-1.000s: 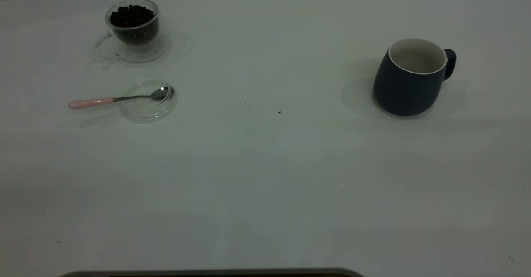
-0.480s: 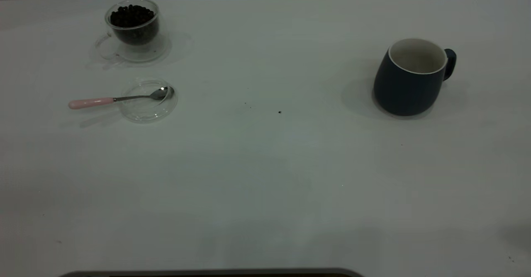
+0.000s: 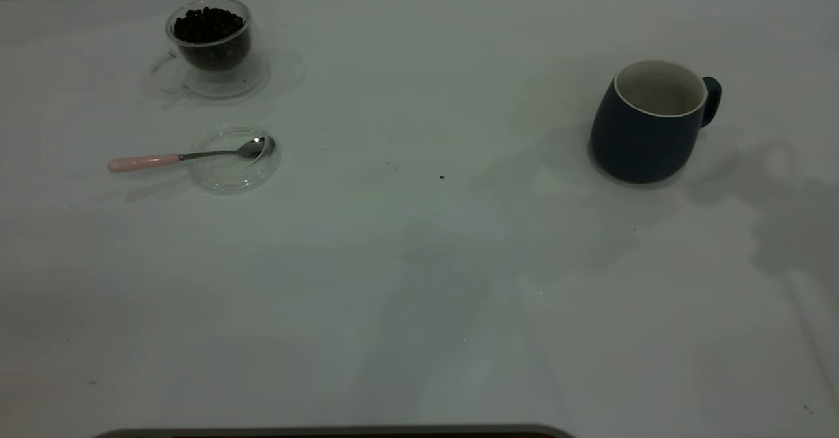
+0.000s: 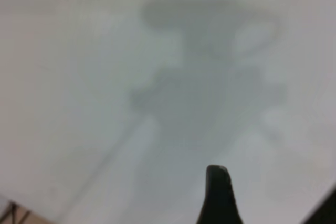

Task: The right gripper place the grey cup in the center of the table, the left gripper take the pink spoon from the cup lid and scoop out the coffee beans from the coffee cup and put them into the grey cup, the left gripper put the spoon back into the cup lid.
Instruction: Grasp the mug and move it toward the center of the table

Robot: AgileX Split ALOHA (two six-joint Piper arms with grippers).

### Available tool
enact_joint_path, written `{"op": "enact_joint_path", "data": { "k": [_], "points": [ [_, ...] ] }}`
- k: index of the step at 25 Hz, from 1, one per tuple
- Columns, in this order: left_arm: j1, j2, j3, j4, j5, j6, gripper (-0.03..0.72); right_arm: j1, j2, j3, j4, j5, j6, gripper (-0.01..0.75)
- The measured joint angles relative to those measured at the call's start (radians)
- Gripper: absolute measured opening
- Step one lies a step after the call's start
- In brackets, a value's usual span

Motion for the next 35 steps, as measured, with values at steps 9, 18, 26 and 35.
{"op": "enact_joint_path", "data": {
  "k": [9, 18, 26, 35],
  "points": [
    [0.000, 0.000, 0.000, 0.000, 0.000, 0.000, 0.588, 0.000, 0.329, -0.123, -0.034, -0.126, -0.201, 0.588],
    [0.000, 0.000, 0.000, 0.000, 0.000, 0.000, 0.588, 0.012, 0.419, -0.129, -0.044, -0.358, -0.440, 0.588],
    [0.000, 0.000, 0.000, 0.000, 0.000, 0.000, 0.588, 0.082, 0.488, -0.130, -0.045, -0.443, -0.523, 0.588],
    [0.000, 0.000, 0.000, 0.000, 0.000, 0.000, 0.588, 0.184, 0.493, -0.131, 0.013, -0.506, -0.507, 0.588]
  ]
}}
